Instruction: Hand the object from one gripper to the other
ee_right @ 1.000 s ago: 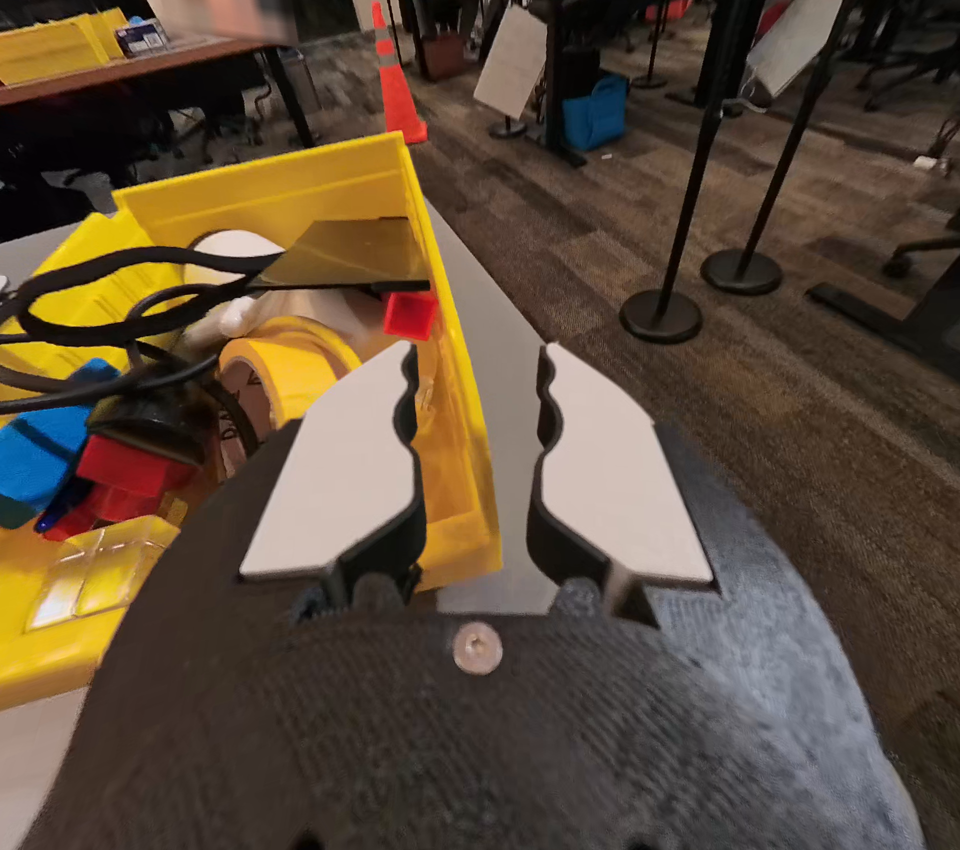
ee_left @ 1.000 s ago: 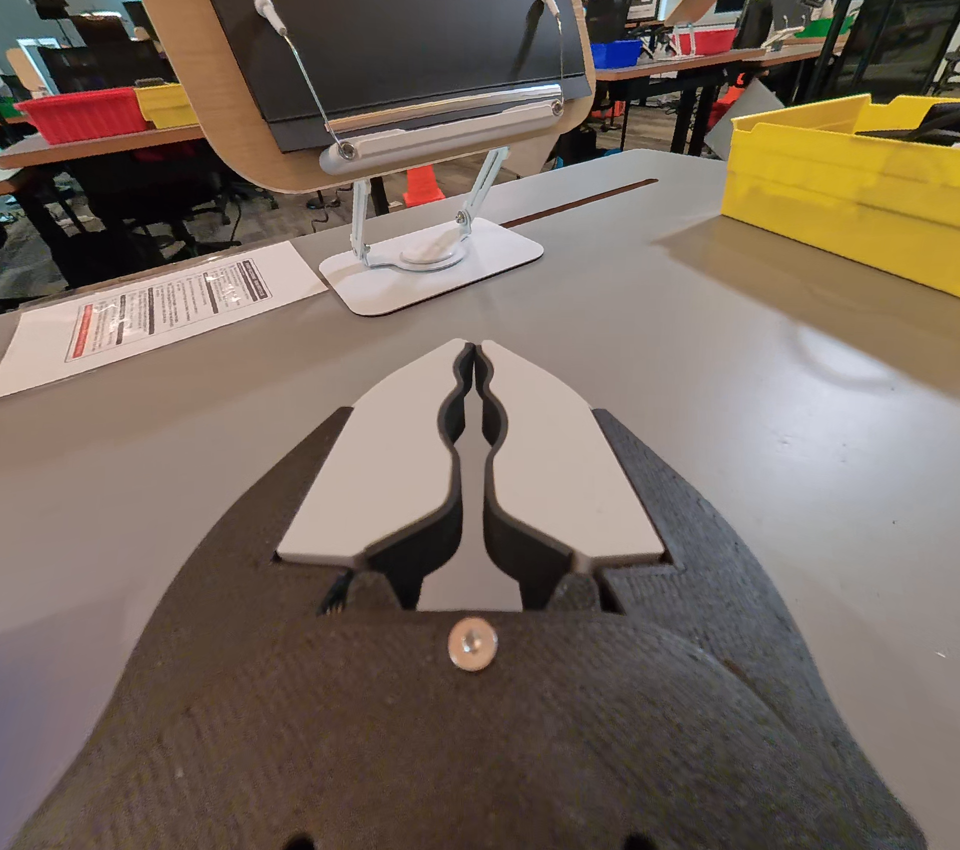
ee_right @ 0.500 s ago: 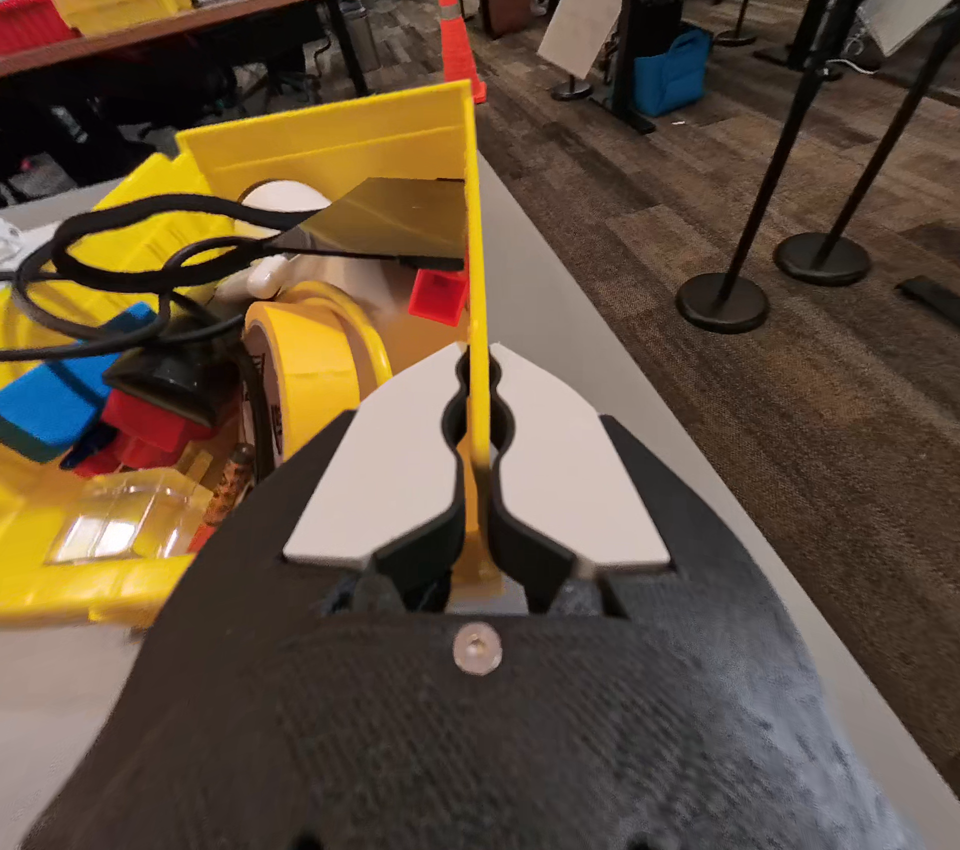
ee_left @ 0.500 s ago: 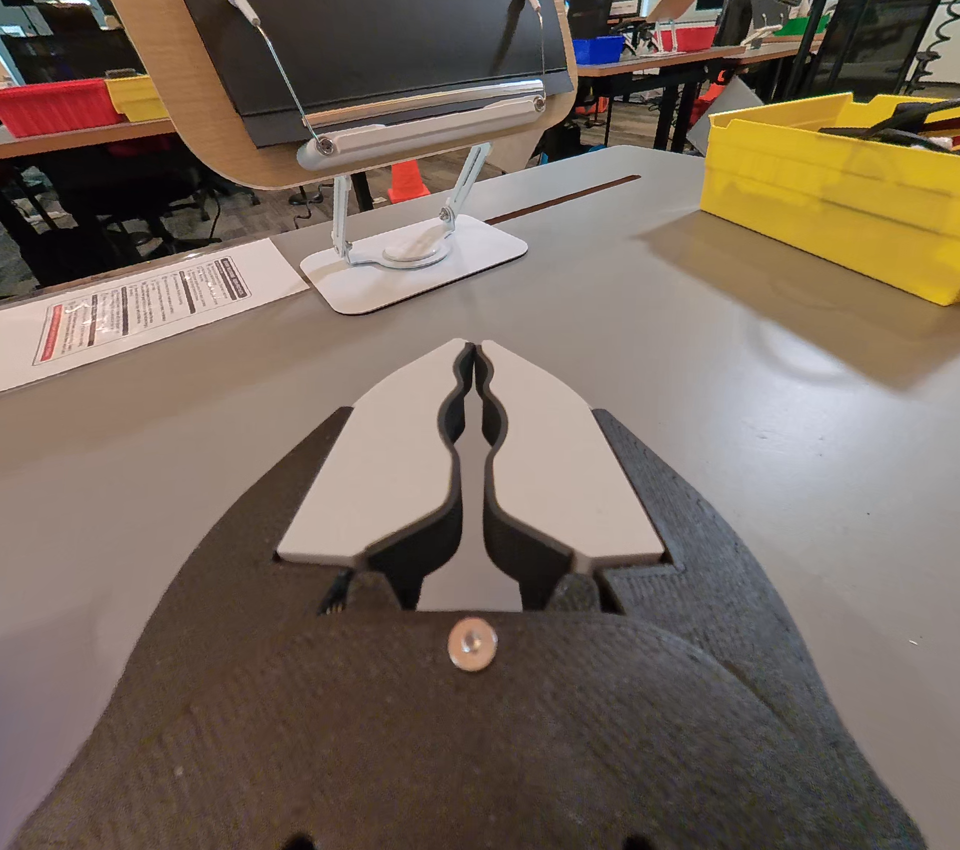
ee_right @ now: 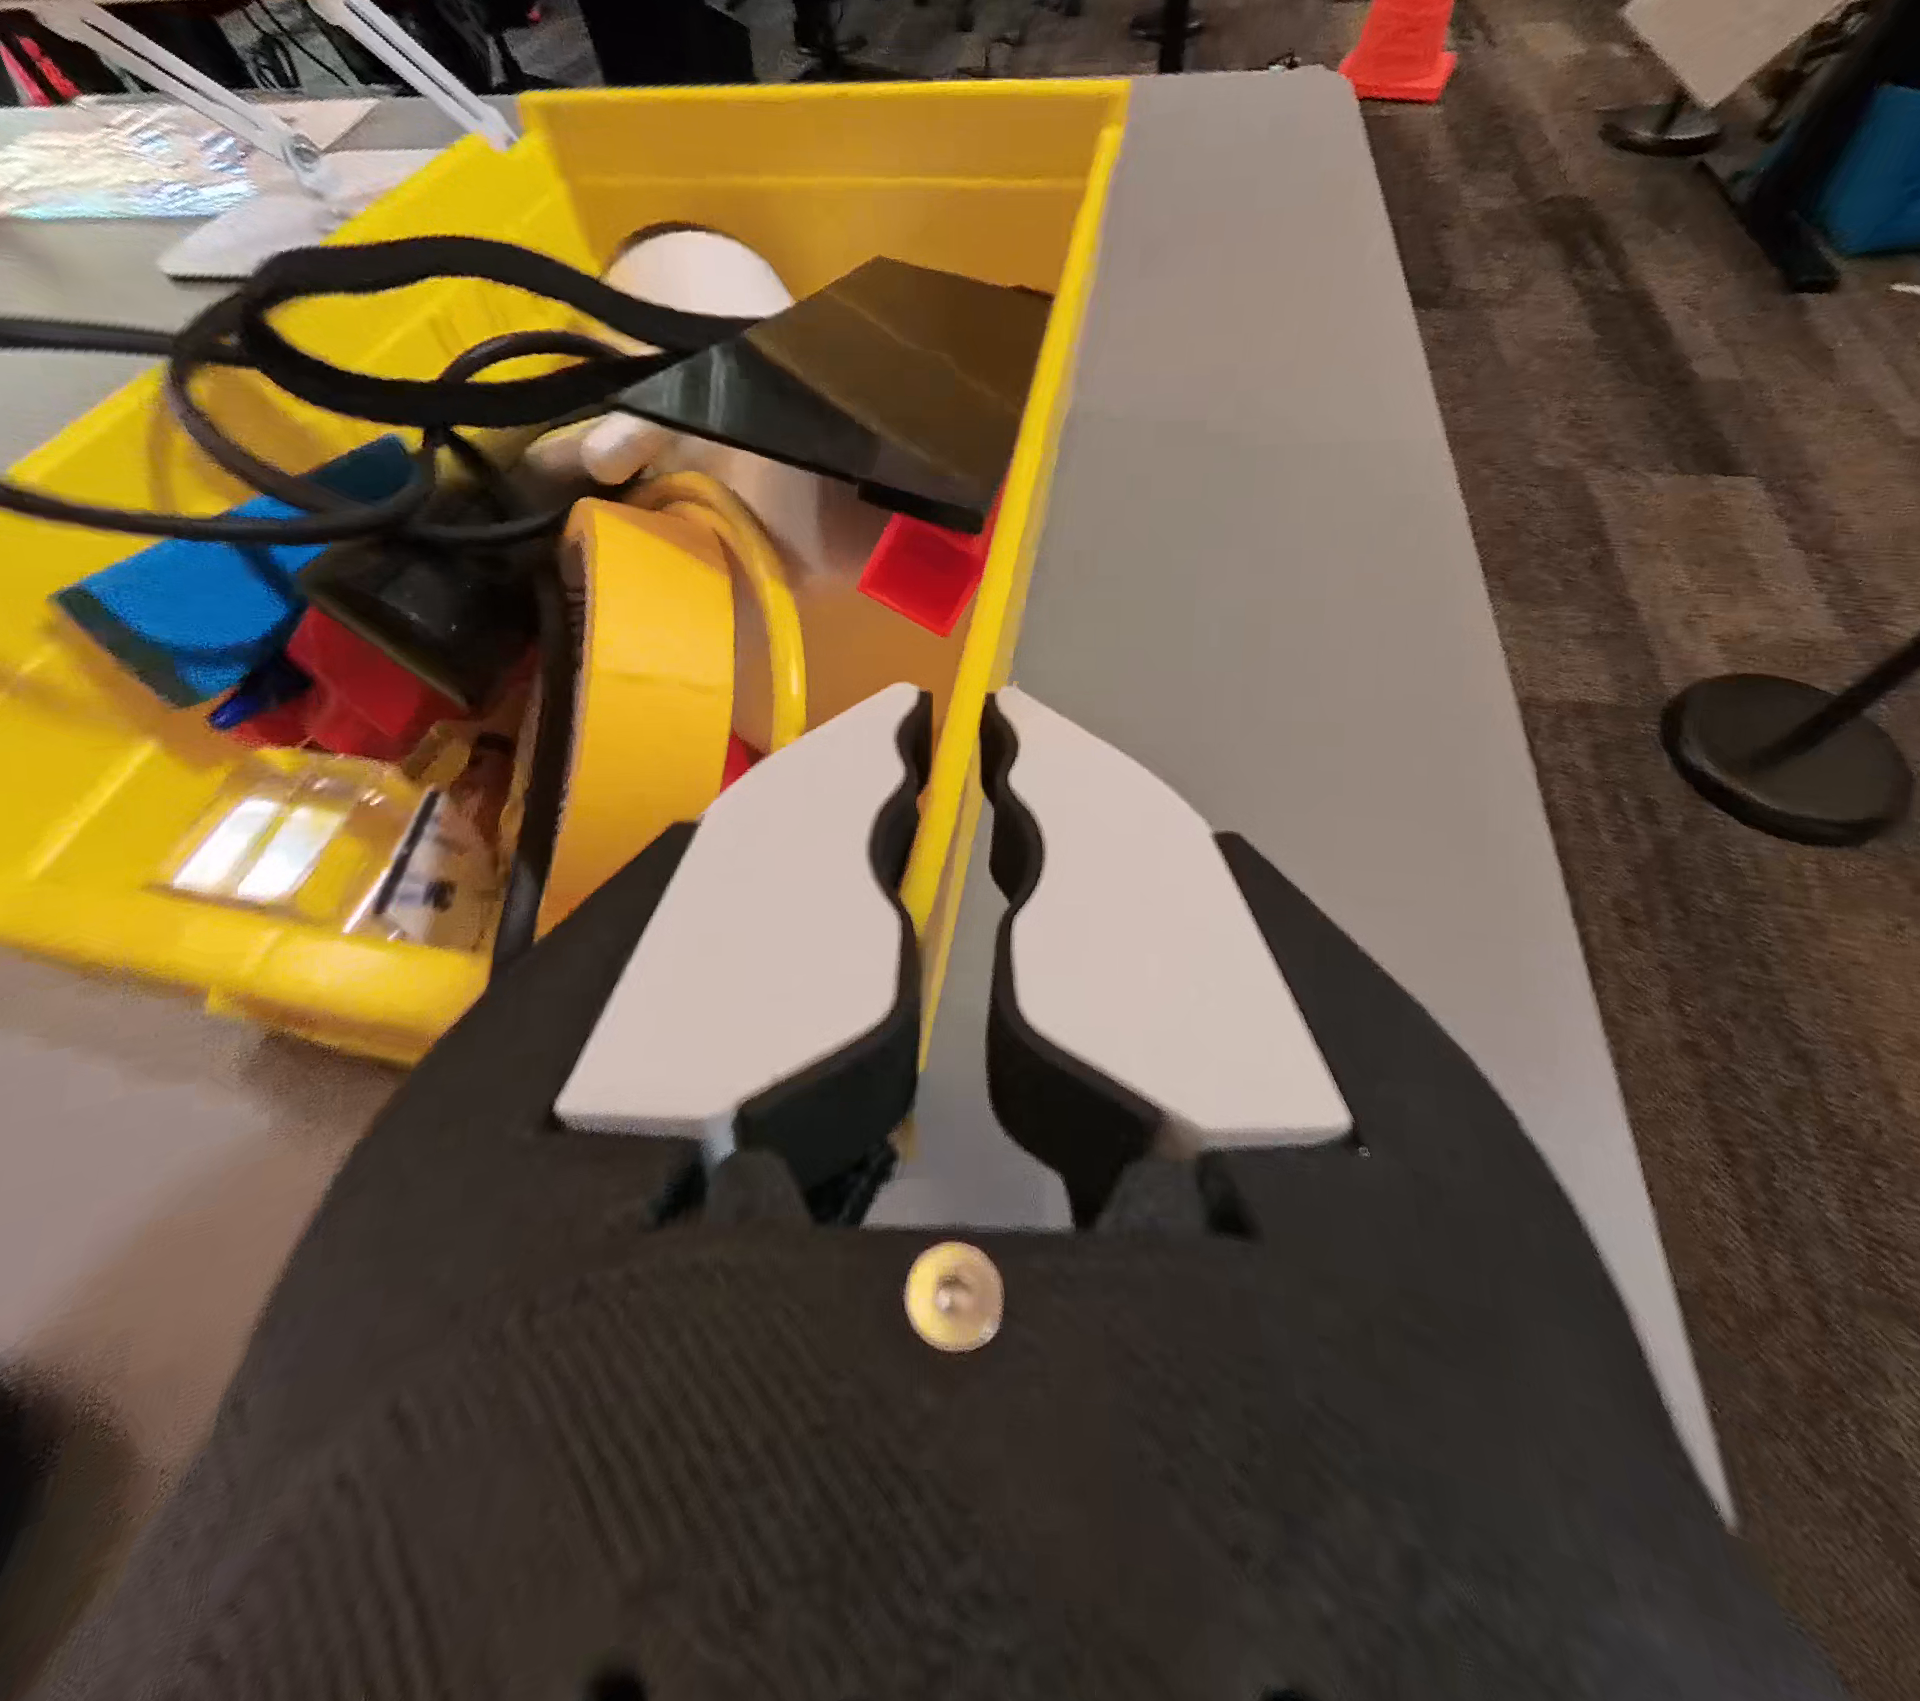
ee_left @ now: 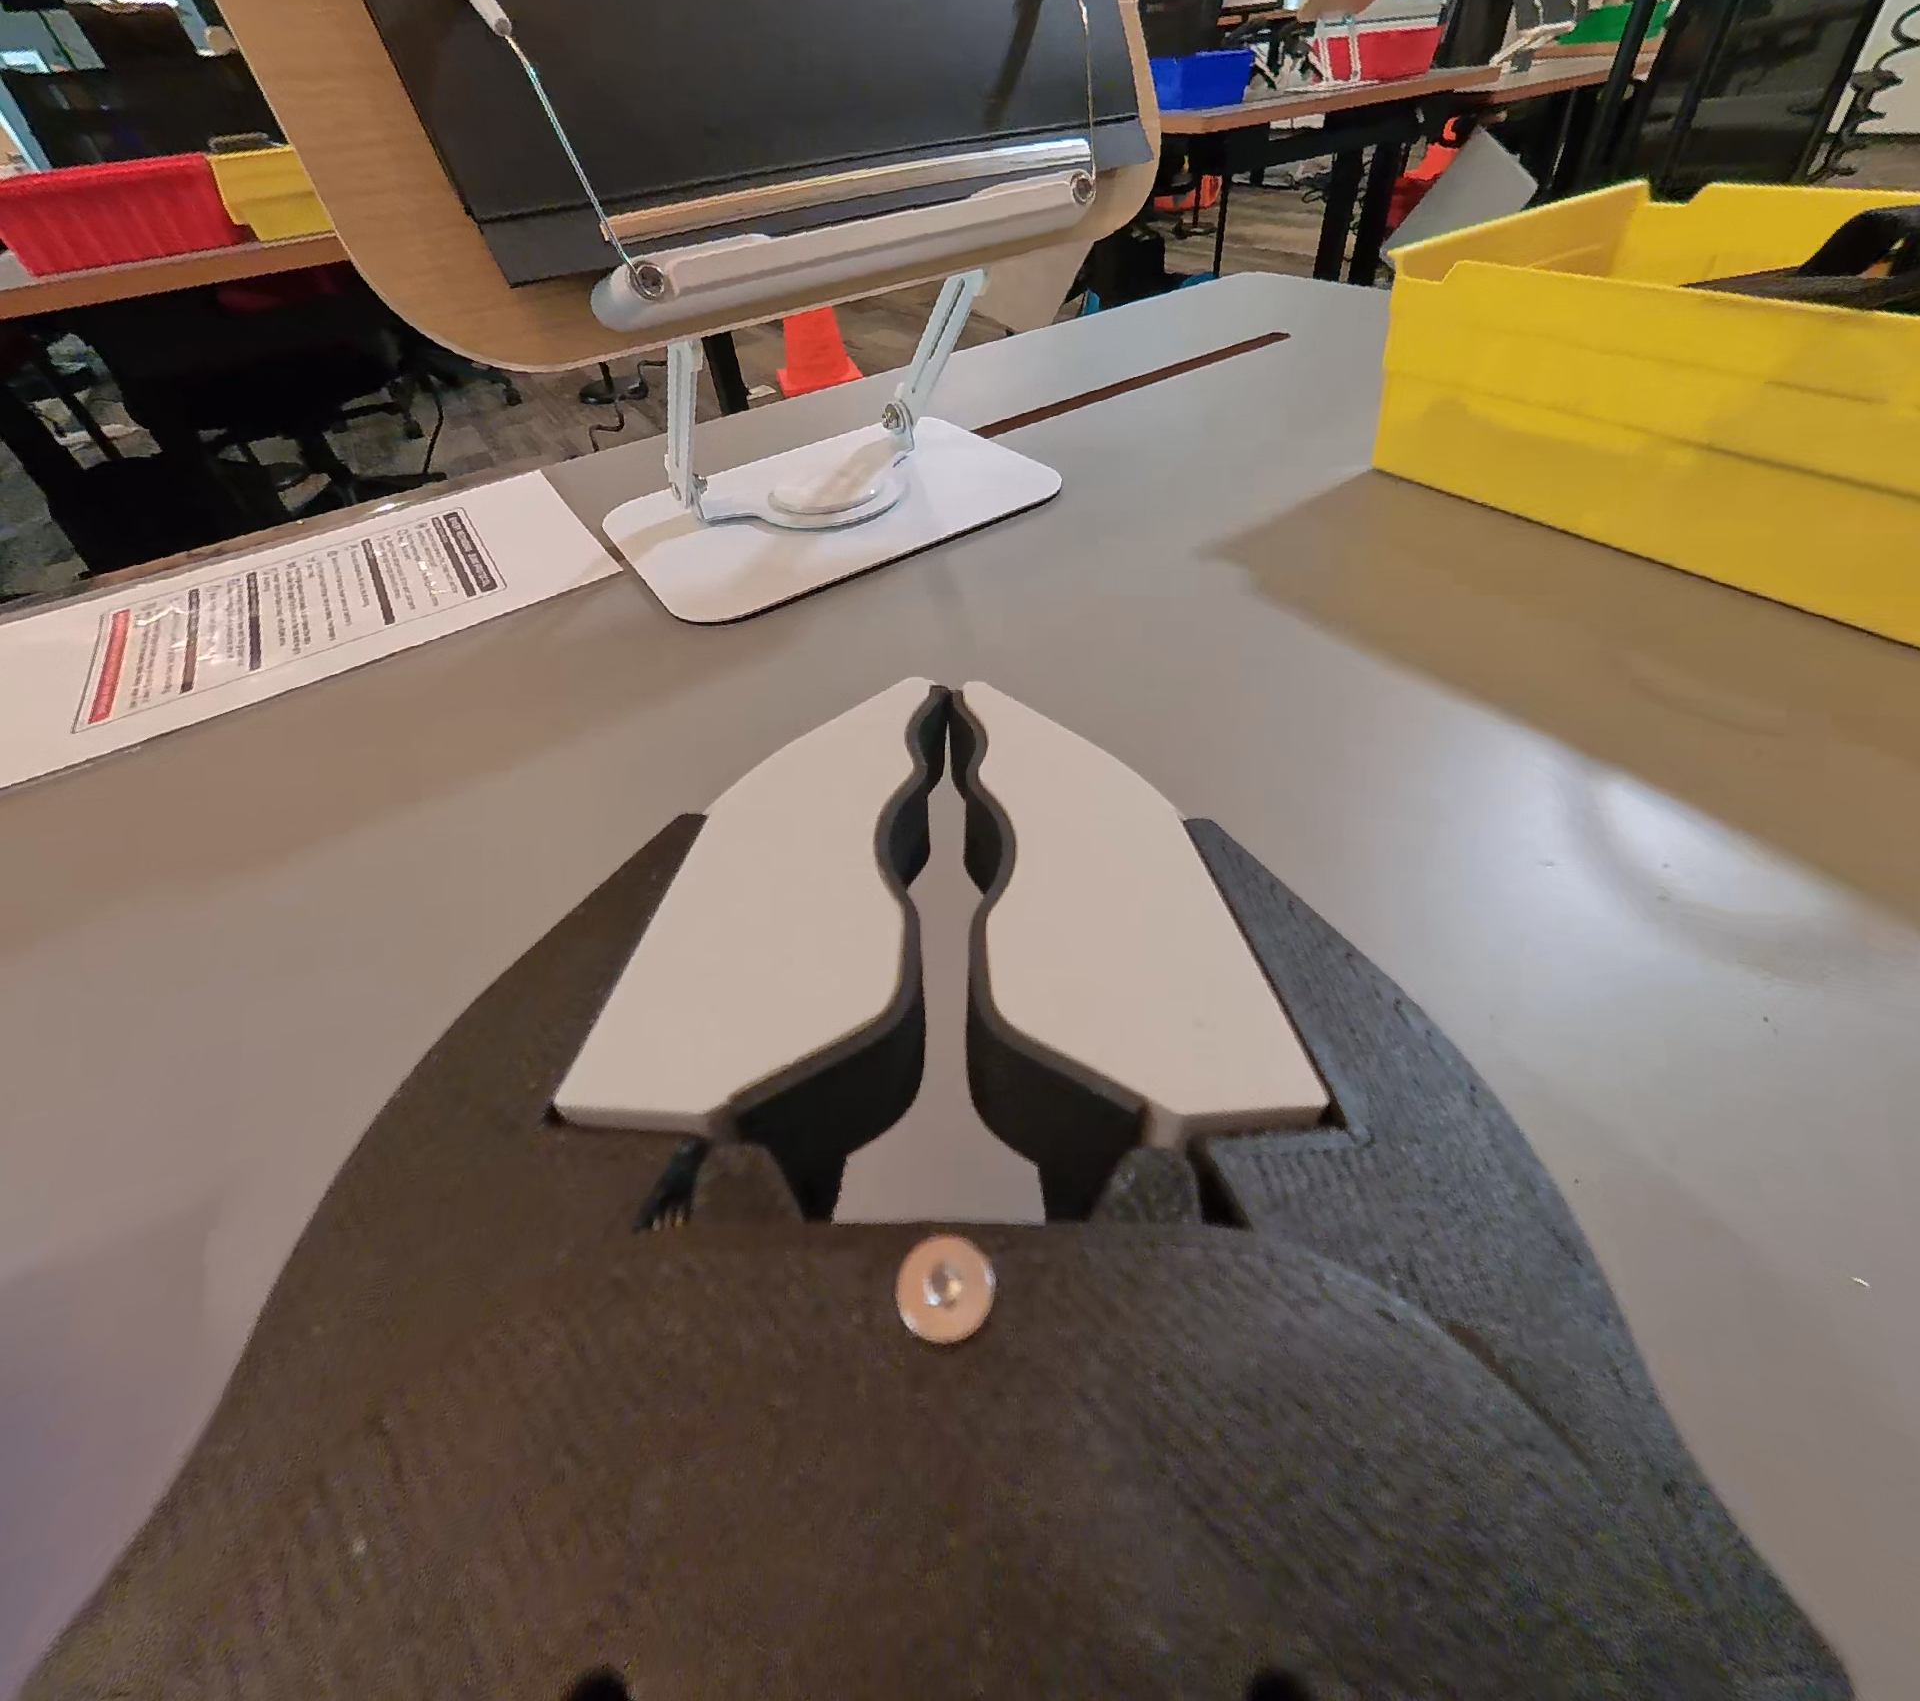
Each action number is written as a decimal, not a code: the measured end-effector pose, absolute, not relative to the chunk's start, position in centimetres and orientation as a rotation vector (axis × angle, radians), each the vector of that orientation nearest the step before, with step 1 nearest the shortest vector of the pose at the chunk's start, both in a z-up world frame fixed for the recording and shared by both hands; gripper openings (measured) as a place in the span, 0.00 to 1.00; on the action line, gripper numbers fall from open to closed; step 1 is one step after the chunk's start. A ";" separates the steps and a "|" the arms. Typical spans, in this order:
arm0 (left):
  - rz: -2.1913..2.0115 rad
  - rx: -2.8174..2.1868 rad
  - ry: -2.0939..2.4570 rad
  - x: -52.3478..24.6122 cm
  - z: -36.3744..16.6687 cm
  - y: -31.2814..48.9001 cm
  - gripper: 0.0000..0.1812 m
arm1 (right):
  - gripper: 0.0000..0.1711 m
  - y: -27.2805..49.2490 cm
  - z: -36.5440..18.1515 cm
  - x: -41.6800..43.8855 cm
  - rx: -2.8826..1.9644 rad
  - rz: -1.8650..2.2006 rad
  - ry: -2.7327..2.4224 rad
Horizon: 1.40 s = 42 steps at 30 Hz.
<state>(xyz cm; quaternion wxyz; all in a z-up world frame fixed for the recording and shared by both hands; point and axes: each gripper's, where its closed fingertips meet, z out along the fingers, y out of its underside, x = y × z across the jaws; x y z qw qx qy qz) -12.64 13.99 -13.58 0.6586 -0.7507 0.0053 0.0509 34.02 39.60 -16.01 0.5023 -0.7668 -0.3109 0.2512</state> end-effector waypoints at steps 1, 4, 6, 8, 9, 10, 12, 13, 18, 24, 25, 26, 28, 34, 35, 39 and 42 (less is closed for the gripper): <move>0.118 -1.701 0.015 -12.6 -13.6 14.0 0.00 | 0.04 39.8 -16.0 33.8 -1.836 0.569 -0.754; 0.120 -1.700 0.021 -12.5 -13.6 14.0 0.00 | 0.20 40.2 -15.8 32.6 -1.767 0.490 -0.786; 0.119 -1.700 0.022 -12.4 -13.6 14.0 0.00 | 0.26 40.6 -15.8 32.3 -1.760 0.442 -0.767; 0.116 -1.701 0.024 -12.4 -13.6 14.0 0.00 | 0.26 41.0 -15.9 32.4 -1.764 0.412 -0.745; 0.113 -1.701 0.025 -12.3 -13.6 14.0 0.00 | 0.27 41.3 -16.1 32.5 -1.772 0.402 -0.726; 0.108 -1.700 0.028 -12.2 -13.6 14.0 0.00 | 0.28 41.4 -16.2 32.6 -1.778 0.407 -0.715; 0.103 -1.699 0.033 -12.0 -13.6 14.0 0.00 | 0.28 41.5 -16.2 32.7 -1.783 0.434 -0.696; 0.104 -1.699 0.037 -11.8 -13.6 14.0 0.00 | 0.28 41.4 -16.1 32.7 -1.781 0.442 -0.693; 0.124 -1.704 0.064 -11.5 -13.7 14.0 0.00 | 0.26 41.6 -16.0 33.1 -1.783 0.422 -0.673; 0.107 -1.697 0.049 -11.6 -13.5 14.0 0.00 | 0.24 41.9 -14.8 33.2 -1.739 0.472 -0.611; 0.102 -1.693 0.045 -11.6 -13.5 14.0 0.00 | 0.24 41.9 -14.5 33.2 -1.732 0.502 -0.588; 0.097 -1.692 0.042 -11.6 -13.5 13.9 0.00 | 0.24 41.9 -14.4 33.4 -1.733 0.513 -0.572; 0.090 -1.697 0.041 -11.6 -13.6 14.0 0.01 | 0.19 42.0 -14.3 33.6 -1.724 0.479 -0.570; 0.078 -1.699 0.044 -11.4 -13.6 14.0 0.01 | 0.16 42.1 -15.2 32.3 -1.750 0.446 -0.607; 0.076 -1.699 0.042 -11.4 -13.6 14.0 0.01 | 0.16 42.2 -15.3 32.3 -1.753 0.431 -0.606; 0.051 -1.725 0.041 -11.3 -14.1 14.2 0.03 | 0.17 42.6 -15.3 32.4 -1.769 0.386 -0.589; 0.026 -1.744 0.039 -11.0 -14.4 14.3 0.04 | 0.16 42.7 -15.5 32.2 -1.799 0.395 -0.598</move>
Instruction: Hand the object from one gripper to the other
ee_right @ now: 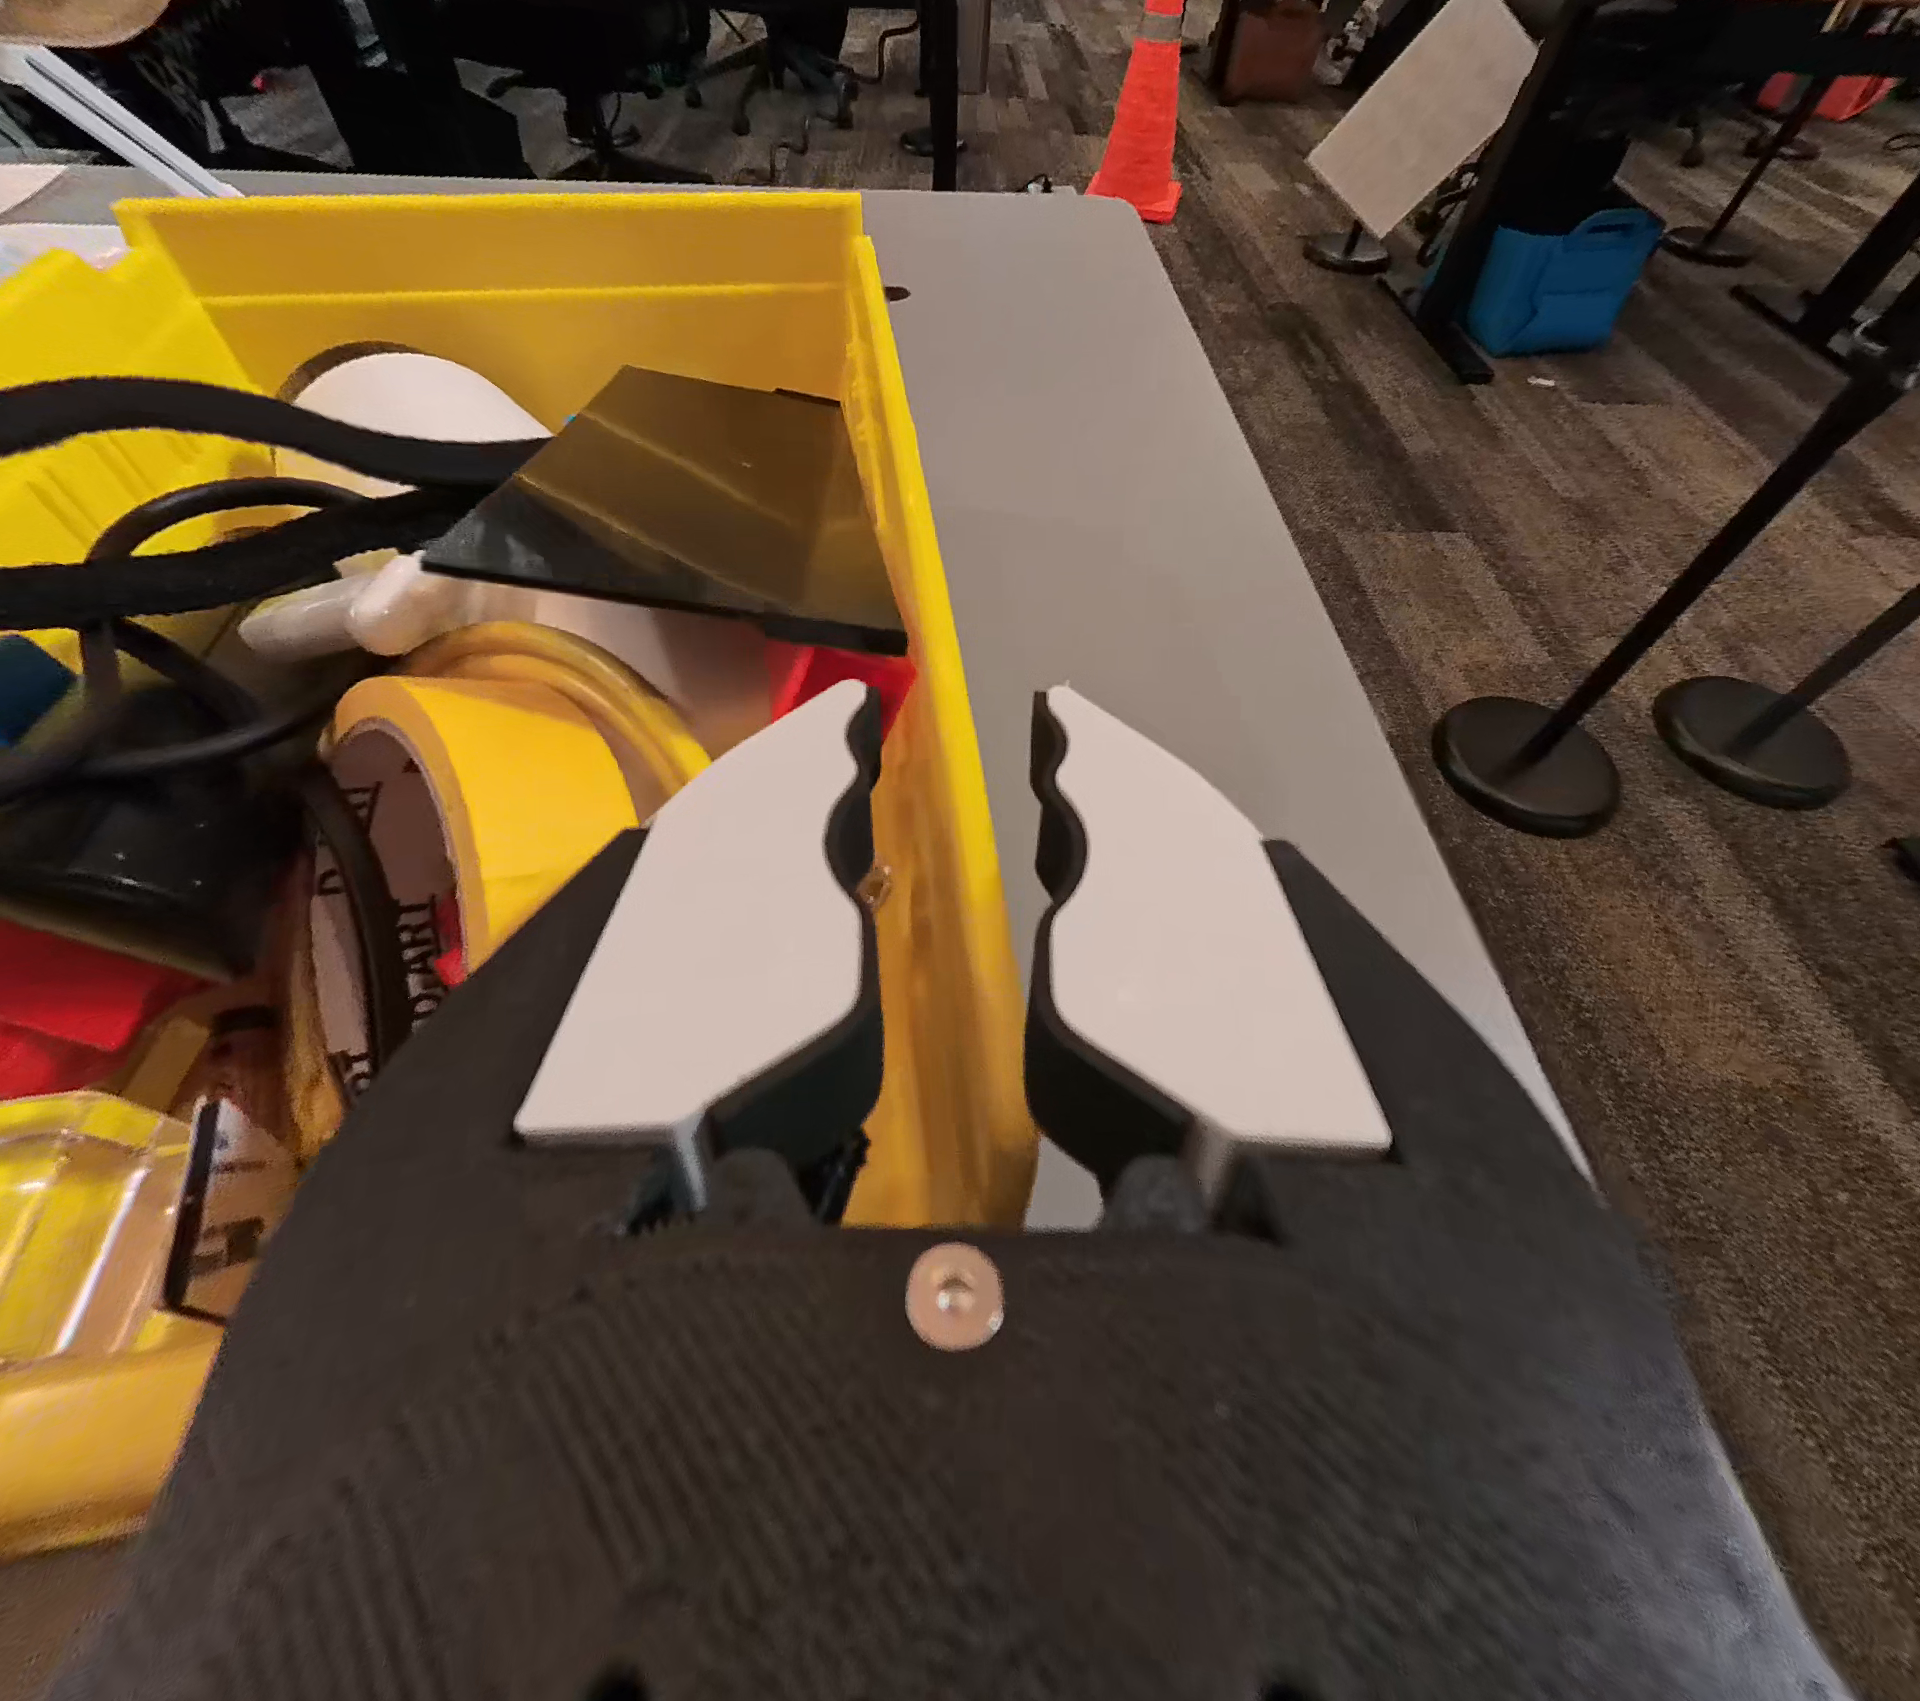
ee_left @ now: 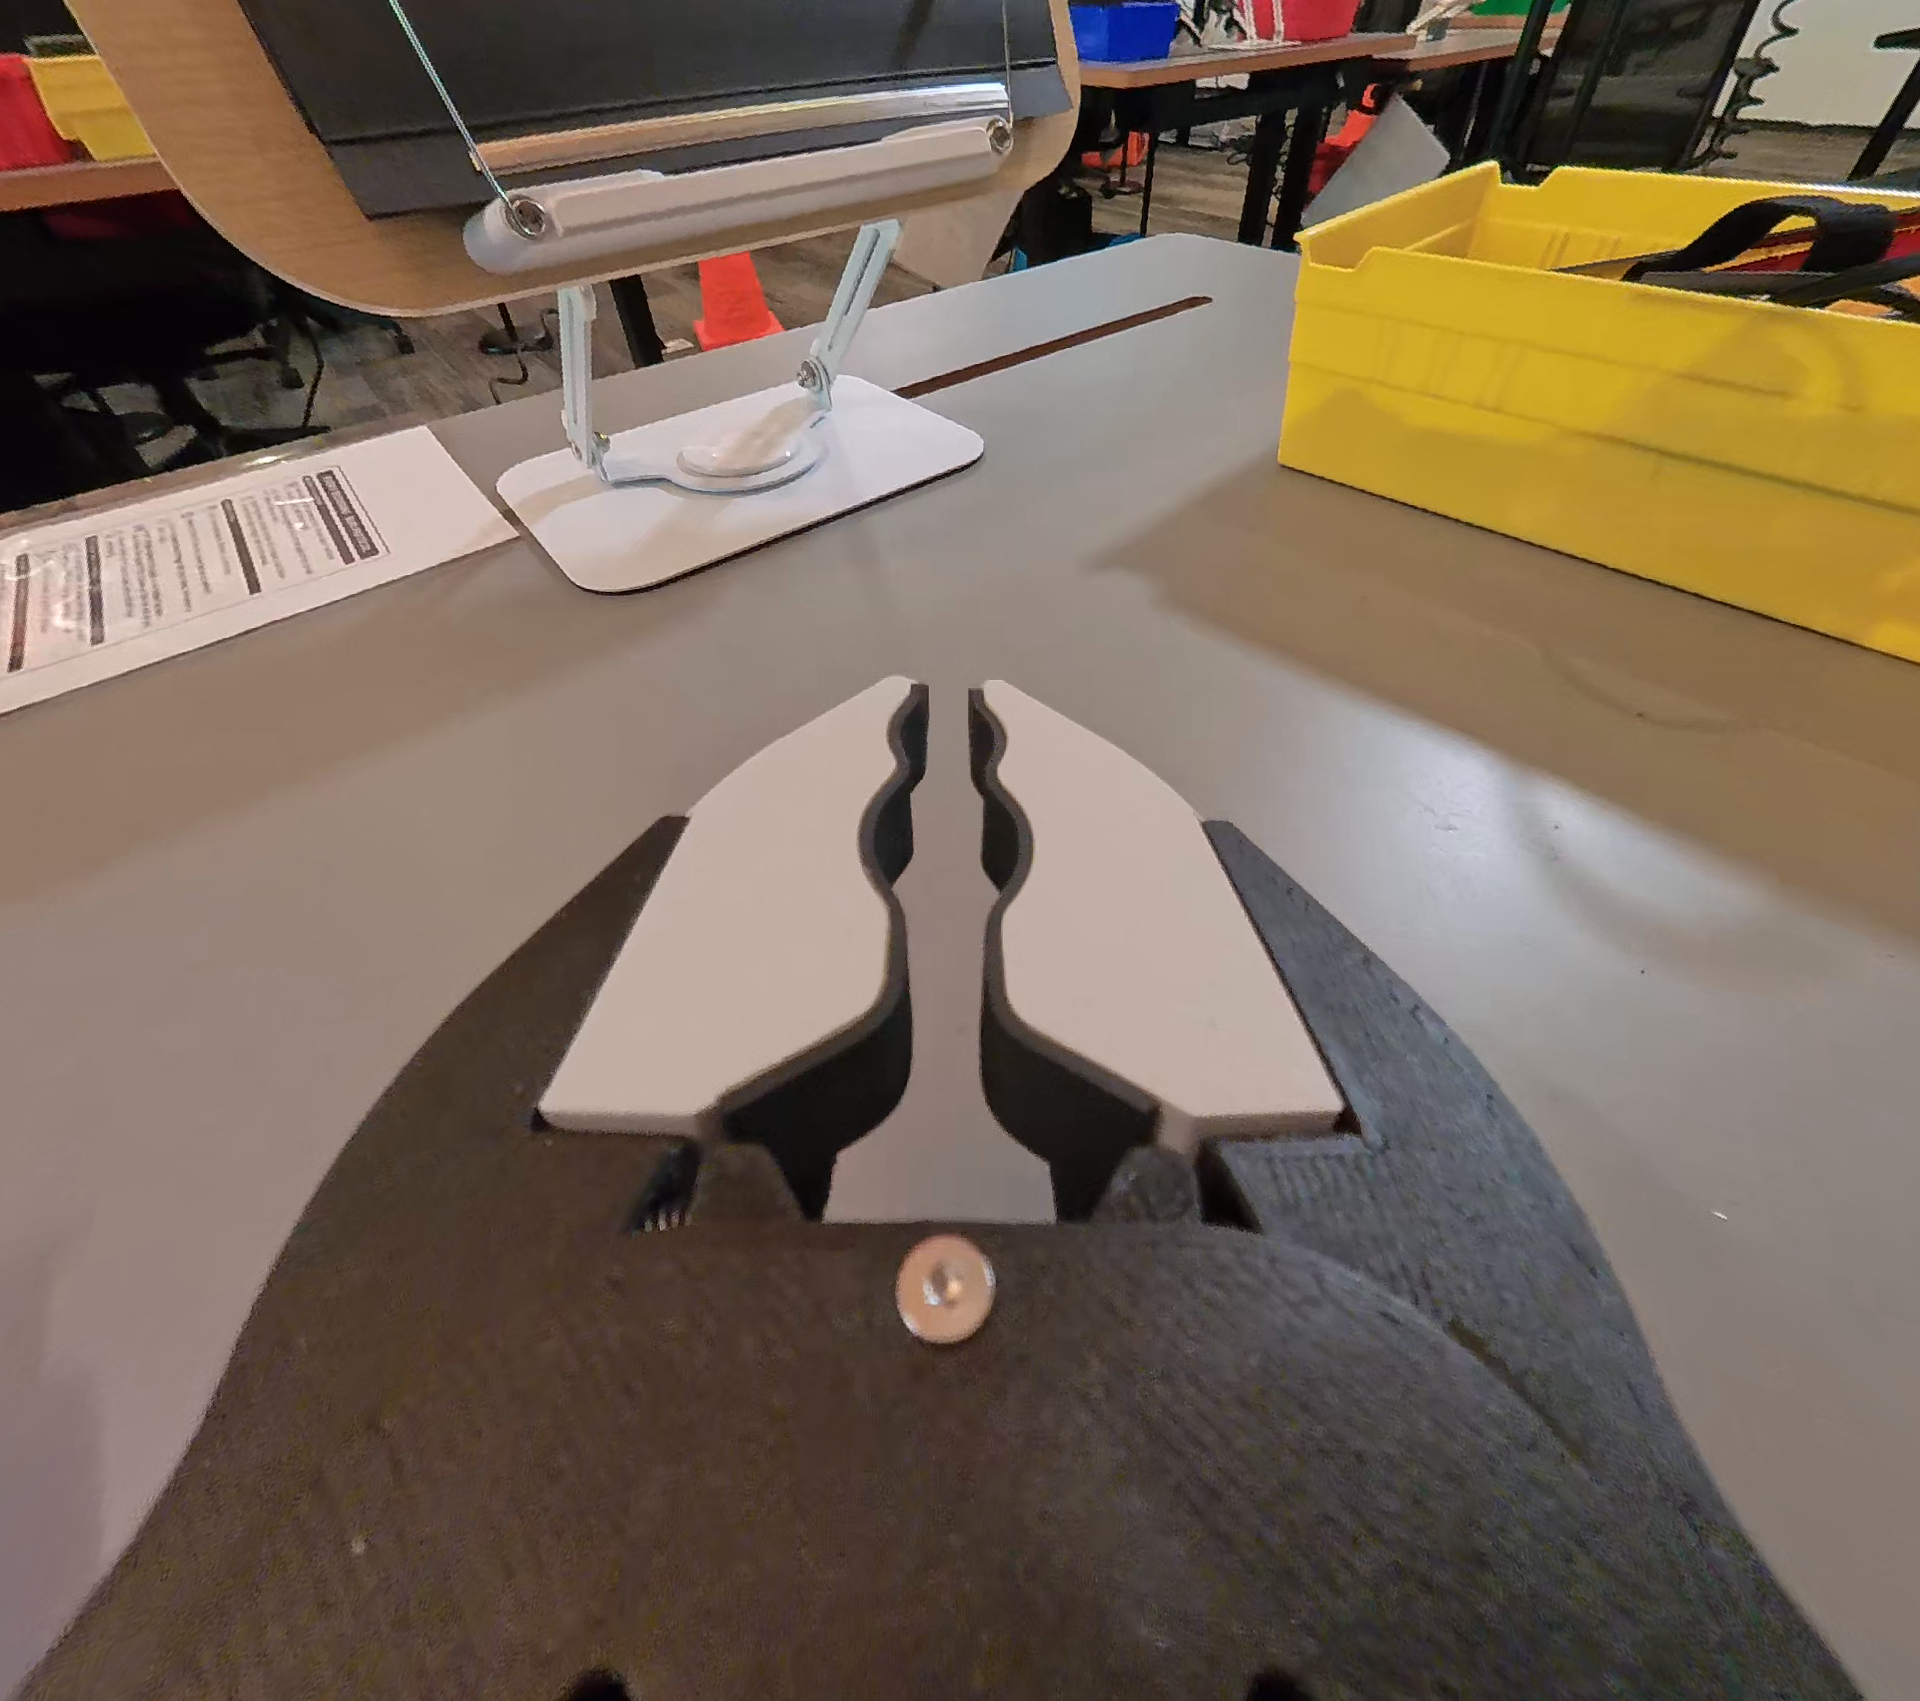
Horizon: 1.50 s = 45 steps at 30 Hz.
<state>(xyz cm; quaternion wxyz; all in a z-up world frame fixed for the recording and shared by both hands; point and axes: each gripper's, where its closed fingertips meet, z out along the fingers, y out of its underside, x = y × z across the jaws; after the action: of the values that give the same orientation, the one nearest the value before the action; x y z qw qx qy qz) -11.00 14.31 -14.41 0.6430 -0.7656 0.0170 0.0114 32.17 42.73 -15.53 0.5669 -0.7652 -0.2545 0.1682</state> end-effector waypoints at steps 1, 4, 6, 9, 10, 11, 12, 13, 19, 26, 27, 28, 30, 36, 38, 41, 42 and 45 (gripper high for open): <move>0.024 -1.743 0.039 -11.0 -14.4 14.3 0.04 | 0.16 42.7 -15.6 32.1 -1.814 0.423 -0.593; 0.025 -1.751 0.042 -11.0 -14.5 14.3 0.04 | 0.16 42.4 -16.0 32.1 -1.837 0.502 -0.586; 0.023 -1.758 0.038 -11.1 -14.7 14.3 0.04 | 0.16 42.1 -16.1 32.3 -1.849 0.553 -0.583; 0.016 -1.766 0.031 -11.2 -14.8 14.3 0.04 | 0.19 41.9 -16.8 33.5 -1.901 0.504 -0.606; 0.013 -1.768 0.031 -11.2 -14.8 14.3 0.04 | 0.22 42.0 -16.8 33.7 -1.892 0.478 -0.598; 0.010 -1.771 0.031 -11.1 -14.9 14.3 0.04 | 0.22 42.0 -16.7 33.7 -1.885 0.476 -0.592; 0.009 -1.773 0.034 -11.1 -14.9 14.3 0.04 | 0.19 42.0 -16.8 33.3 -1.889 0.483 -0.591; 0.009 -1.776 0.037 -11.0 -15.0 14.4 0.04 | 0.19 41.8 -17.2 32.7 -1.900 0.493 -0.616; 0.008 -1.787 0.055 -10.6 -15.2 14.5 0.04 | 0.14 41.8 -18.1 31.9 -1.940 0.510 -0.624; 0.027 -1.807 0.078 -10.4 -15.7 14.6 0.04 | 0.04 41.7 -18.5 31.4 -1.981 0.627 -0.589; 0.027 -1.808 0.078 -10.4 -15.7 14.6 0.04 | 0.04 41.7 -18.5 31.4 -1.989 0.648 -0.562; 0.028 -1.808 0.078 -10.4 -15.7 14.6 0.04 | 0.04 41.7 -18.4 31.4 -1.995 0.678 -0.522; 0.033 -1.803 0.075 -10.5 -15.6 14.6 0.04 | 0.06 41.8 -18.2 31.2 -2.002 0.753 -0.435; 0.047 -1.761 0.033 -11.2 -14.6 14.2 0.03 | 0.06 41.4 -17.3 30.1 -1.995 0.771 -0.387; 0.056 -1.764 -0.013 -11.8 -14.3 13.8 0.04 | 0.06 41.0 -17.0 29.5 -1.998 0.775 -0.386; 0.097 -1.765 -0.123 -13.4 -12.7 12.2 0.10 | 0.06 40.2 -16.9 28.6 -2.015 0.794 -0.395; 0.106 -1.760 -0.163 -13.8 -11.7 11.1 0.11 | 0.06 39.9 -17.0 28.3 -2.022 0.810 -0.394; 0.217 -1.718 -0.261 -15.5 -8.4 5.7 0.19 | 0.06 39.2 -17.3 27.3 -2.044 0.858 -0.394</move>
<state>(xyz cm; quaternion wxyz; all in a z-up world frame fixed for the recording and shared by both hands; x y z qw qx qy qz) -15.49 5.74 -8.36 0.6405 -0.7534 -0.1143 0.0953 27.30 39.25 -17.31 0.4306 -0.8193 -0.1578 0.3440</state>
